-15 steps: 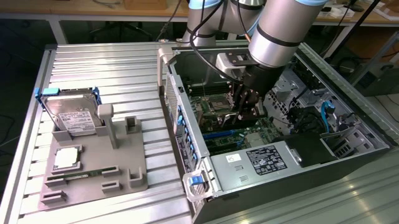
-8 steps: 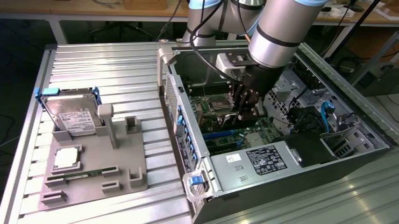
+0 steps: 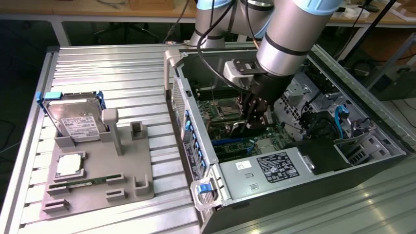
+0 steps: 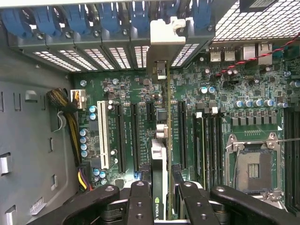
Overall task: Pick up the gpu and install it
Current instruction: 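Insert the gpu into the slot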
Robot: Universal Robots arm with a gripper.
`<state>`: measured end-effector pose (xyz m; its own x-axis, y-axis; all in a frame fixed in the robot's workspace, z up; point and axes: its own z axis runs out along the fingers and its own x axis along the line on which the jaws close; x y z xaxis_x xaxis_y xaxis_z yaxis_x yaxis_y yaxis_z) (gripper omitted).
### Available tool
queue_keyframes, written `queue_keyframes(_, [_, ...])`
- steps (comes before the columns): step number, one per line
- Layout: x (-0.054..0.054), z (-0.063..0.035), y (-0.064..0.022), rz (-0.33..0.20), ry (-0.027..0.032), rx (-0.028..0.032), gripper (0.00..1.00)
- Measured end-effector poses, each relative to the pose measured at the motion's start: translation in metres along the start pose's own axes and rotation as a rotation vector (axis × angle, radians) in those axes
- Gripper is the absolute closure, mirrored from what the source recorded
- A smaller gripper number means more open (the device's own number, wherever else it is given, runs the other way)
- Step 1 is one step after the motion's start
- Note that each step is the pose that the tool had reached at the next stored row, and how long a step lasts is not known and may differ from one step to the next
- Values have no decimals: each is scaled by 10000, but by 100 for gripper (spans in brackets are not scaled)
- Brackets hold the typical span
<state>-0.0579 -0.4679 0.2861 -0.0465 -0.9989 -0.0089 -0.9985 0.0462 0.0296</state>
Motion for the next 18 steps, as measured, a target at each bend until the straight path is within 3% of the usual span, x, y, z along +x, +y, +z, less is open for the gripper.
queue_keyframes(6, [-2,55,66,0,-1,6,73])
queue_keyframes(18, [-64,154,114,0,-3,7,73])
